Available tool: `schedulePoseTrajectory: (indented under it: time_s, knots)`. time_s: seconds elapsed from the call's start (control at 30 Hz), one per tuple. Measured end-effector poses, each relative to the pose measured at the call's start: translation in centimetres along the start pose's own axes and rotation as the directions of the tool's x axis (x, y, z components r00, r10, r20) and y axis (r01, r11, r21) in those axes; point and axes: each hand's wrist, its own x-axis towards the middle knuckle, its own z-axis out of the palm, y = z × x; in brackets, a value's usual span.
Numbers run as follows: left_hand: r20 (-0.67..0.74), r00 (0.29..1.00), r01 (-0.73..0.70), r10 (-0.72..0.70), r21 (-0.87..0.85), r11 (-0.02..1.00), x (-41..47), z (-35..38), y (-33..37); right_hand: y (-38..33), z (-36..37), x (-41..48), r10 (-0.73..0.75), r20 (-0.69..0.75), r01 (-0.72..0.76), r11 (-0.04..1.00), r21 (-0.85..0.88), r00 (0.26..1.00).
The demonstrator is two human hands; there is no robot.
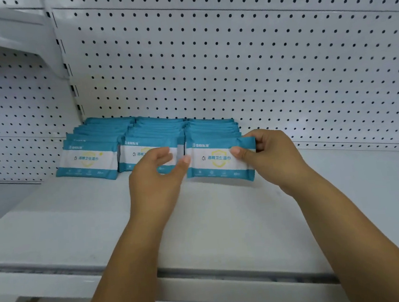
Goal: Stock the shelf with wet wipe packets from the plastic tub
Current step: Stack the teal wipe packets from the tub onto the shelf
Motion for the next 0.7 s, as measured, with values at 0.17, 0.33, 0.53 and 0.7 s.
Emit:
schedulePoseTrajectory:
  time_s: [0.17, 0.33, 0.53, 0.7]
  knots:
    - [0.085, 0.996, -0.02, -0.035, 0.573, 0.819, 0.1, -0.7, -1.3, 1.5, 0.3, 1.7, -0.012, -0.078, 0.002, 0.991, -0.136, 0.997]
    - [0.148, 0.986, -0.054, -0.077, 0.723, 0.689, -0.1, -0.5, -1.9, 2.5, 1.7, 2.9, -0.053, -0.097, 0.026, 0.966, -0.256, 0.994]
    - [0.146, 0.987, -0.06, -0.072, 0.74, 0.67, 0.2, -0.2, -2.0, 2.2, 2.8, 3.2, -0.13, -0.132, 0.05, 0.871, -0.489, 0.983]
    - [0.164, 0.982, -0.069, -0.089, 0.762, 0.644, 0.4, -0.3, -2.0, 2.7, 2.9, 2.9, -0.18, -0.15, 0.068, 0.831, -0.552, 0.972]
